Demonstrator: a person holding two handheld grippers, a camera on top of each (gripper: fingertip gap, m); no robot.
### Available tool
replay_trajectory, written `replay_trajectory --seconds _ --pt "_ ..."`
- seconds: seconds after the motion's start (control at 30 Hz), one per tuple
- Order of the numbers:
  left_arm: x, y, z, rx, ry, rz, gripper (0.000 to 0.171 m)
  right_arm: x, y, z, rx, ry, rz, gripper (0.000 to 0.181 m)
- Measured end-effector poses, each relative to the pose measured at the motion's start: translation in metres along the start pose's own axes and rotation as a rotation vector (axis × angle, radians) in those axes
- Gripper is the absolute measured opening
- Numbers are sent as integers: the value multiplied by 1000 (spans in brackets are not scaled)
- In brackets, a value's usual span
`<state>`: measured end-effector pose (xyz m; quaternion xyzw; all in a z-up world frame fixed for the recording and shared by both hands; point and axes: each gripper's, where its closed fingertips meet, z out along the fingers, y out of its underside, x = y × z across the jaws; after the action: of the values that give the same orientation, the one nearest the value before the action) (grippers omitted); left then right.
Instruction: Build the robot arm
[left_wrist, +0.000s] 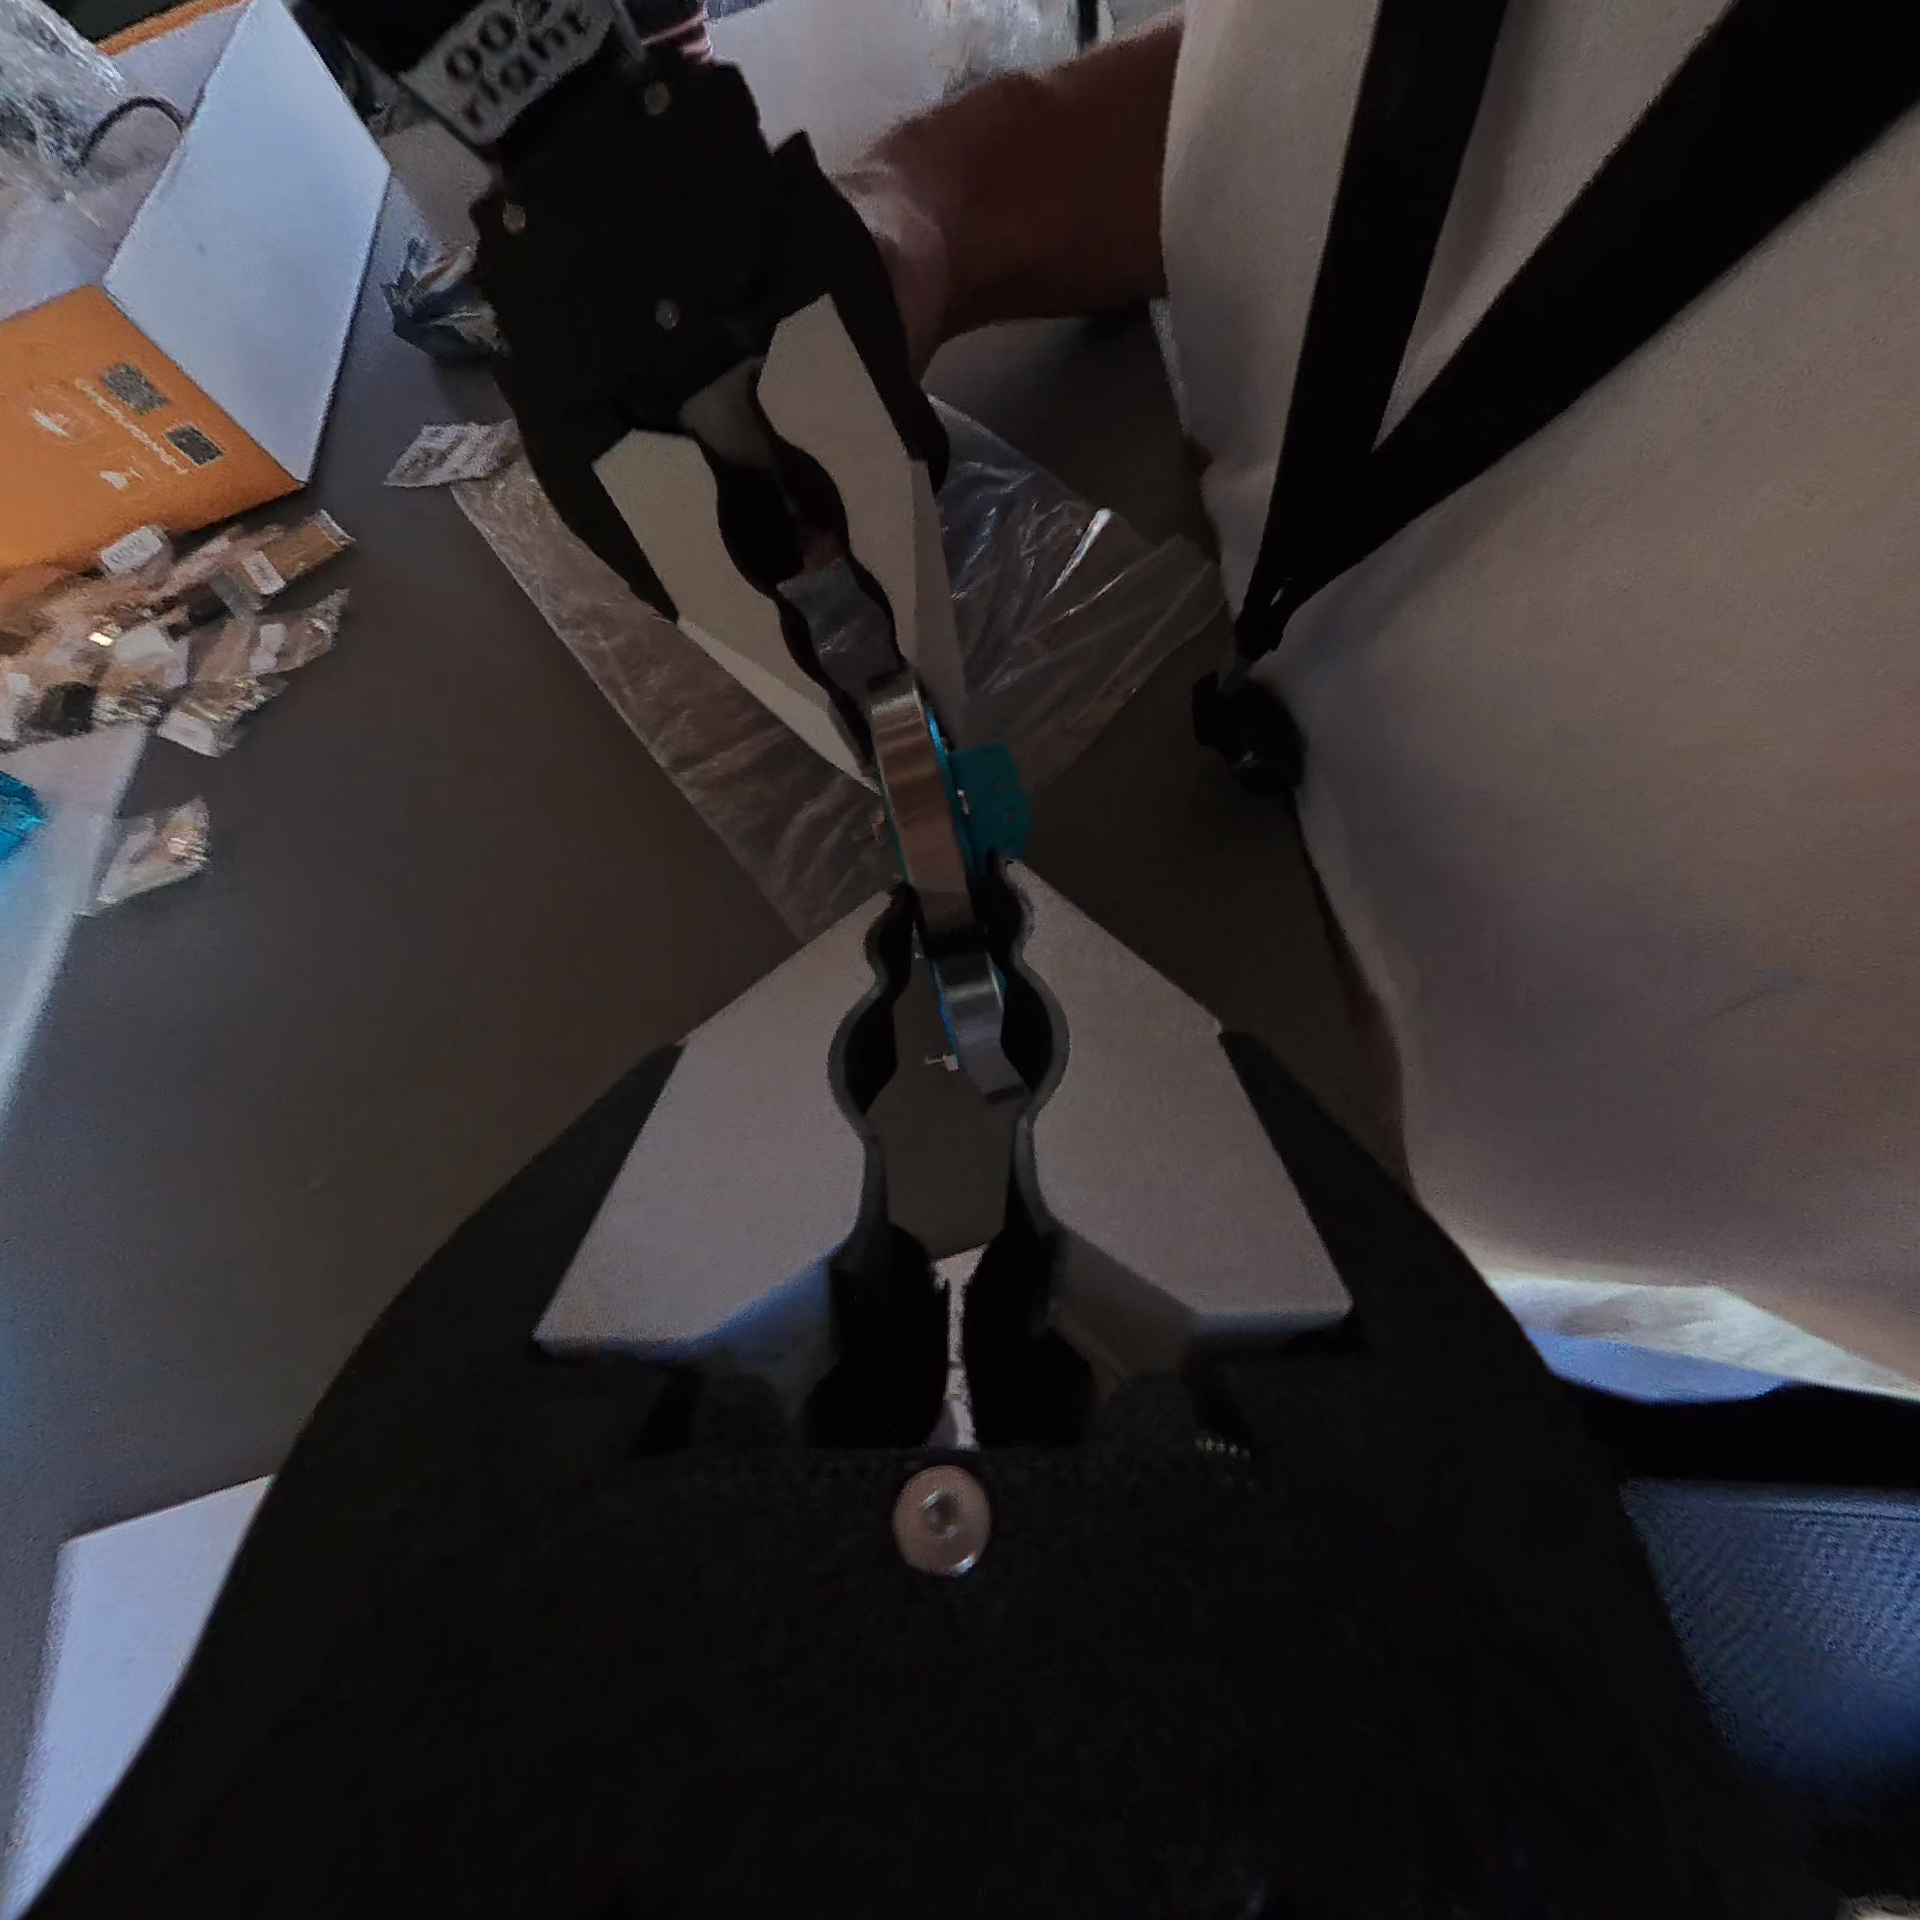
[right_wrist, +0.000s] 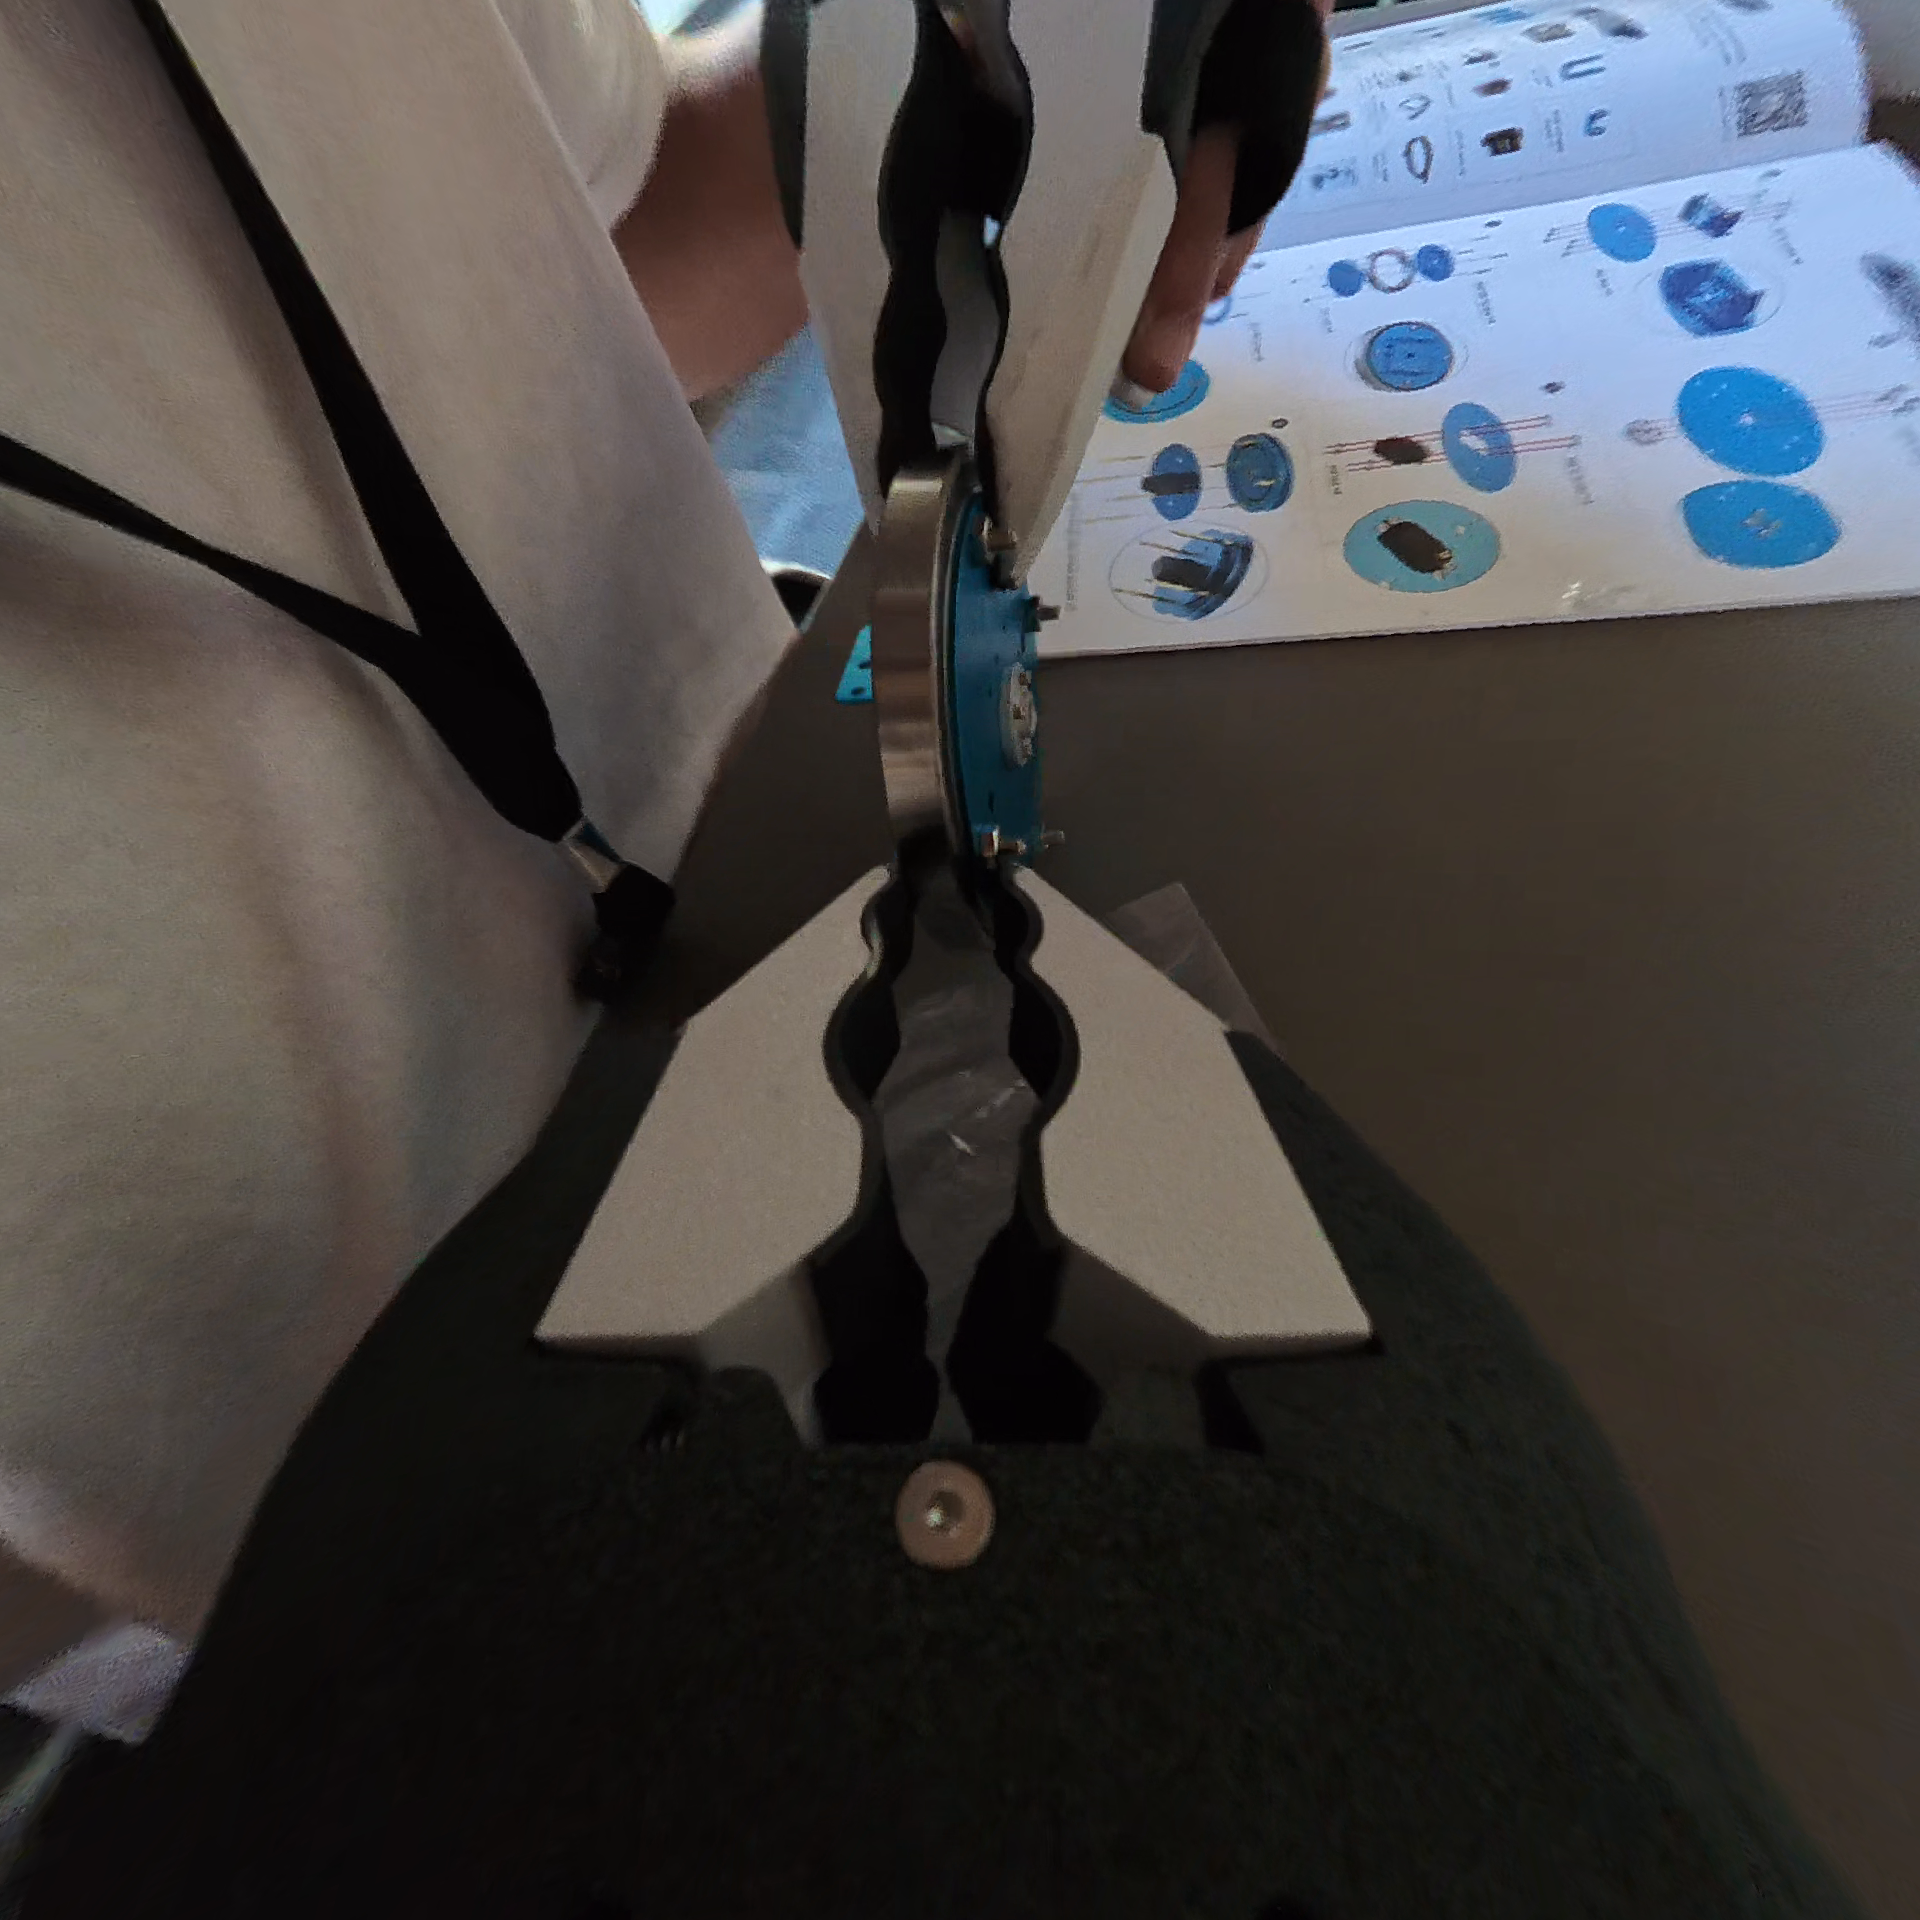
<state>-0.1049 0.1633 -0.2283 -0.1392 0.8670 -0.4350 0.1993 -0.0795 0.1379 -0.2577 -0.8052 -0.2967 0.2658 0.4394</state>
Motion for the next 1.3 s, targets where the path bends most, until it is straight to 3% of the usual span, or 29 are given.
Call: replay_trajectory --seconds 0.17,0.3,0.4,0.53,0.67,0.77,1.0,1.1,1.17,1.3 --pt "-21 -25 8 -73 -233 310 13 15 -17 -38 -65 361 -283 14" --pt "-36 -38 41 -126 -395 550 13 23 -3 -80 -287 676 -481 12" --pt "-46 -51 62 -94 -495 651 13 21 4 -109 -388 901 -662 11" --pt "-53 -56 93 -107 -525 782 13 19 27 -134 -494 1033 -708 11" --pt "-56 -61 109 -99 -541 800 13 15 40 -149 -496 1131 -729 11" --pt "-54 -62 114 -20 -465 545 12 11 48 -149 -428 1062 -602 11" --pt "-76 -78 106 233 27 -590 12 13 38 -159 2 549 98 13" --pt "-75 -70 114 222 175 -852 12 10 50 -154 56 307 371 13" --pt "-72 -64 122 205 229 -979 12 7 62 -149 50 223 465 13" --pt "-68 -59 134 186 287 -1125 12 5 76 -146 66 217 437 14"
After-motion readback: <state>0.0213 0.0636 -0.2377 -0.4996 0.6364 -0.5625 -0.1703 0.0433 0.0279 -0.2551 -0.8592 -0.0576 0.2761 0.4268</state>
